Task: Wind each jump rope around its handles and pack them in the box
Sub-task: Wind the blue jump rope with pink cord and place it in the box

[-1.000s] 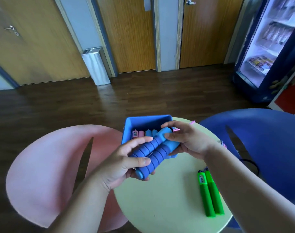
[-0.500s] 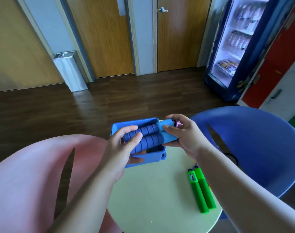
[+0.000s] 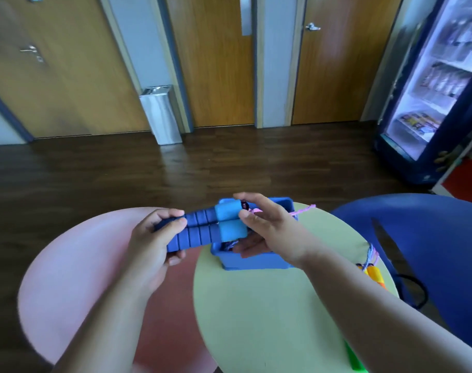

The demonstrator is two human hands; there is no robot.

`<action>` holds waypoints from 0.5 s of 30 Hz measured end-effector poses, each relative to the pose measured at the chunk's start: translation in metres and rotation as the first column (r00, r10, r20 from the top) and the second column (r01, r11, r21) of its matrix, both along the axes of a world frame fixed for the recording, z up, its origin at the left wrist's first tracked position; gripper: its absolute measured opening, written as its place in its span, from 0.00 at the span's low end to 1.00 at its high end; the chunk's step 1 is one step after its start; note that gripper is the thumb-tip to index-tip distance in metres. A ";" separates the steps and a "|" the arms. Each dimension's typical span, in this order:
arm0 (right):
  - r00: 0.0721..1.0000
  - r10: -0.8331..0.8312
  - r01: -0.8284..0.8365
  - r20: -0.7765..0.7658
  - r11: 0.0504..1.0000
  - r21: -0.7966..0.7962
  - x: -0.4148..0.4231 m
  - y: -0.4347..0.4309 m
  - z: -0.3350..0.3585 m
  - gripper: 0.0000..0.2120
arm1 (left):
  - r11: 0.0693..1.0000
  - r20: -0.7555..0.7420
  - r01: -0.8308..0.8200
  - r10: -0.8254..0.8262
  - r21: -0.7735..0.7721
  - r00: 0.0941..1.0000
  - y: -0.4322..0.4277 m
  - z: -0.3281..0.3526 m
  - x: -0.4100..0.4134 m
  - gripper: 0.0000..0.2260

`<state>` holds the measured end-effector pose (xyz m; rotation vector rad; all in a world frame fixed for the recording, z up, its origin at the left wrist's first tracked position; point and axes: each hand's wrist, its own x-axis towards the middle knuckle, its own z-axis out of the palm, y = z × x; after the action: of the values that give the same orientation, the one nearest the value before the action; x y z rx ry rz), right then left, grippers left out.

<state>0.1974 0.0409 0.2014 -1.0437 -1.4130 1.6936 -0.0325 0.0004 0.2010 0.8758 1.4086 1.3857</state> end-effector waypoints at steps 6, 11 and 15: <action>0.848 -0.322 0.095 0.420 0.874 0.477 0.005 0.014 -0.011 0.09 | 0.999 0.007 -0.043 0.043 0.029 0.999 -0.011 -0.002 -0.007 0.05; 0.868 -0.418 0.230 0.268 0.817 0.528 0.027 0.014 -0.003 0.10 | 0.998 0.083 -0.021 0.016 0.062 0.996 0.009 0.000 0.033 0.06; 0.917 -0.388 0.349 0.092 0.893 0.285 0.056 0.016 0.009 0.15 | 0.993 0.088 0.025 -0.035 0.113 0.995 0.030 -0.001 0.074 0.04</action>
<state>0.2532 0.0566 0.2101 -1.2138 -1.3790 1.1406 0.0411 0.0299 0.2002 0.8919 1.2546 1.4743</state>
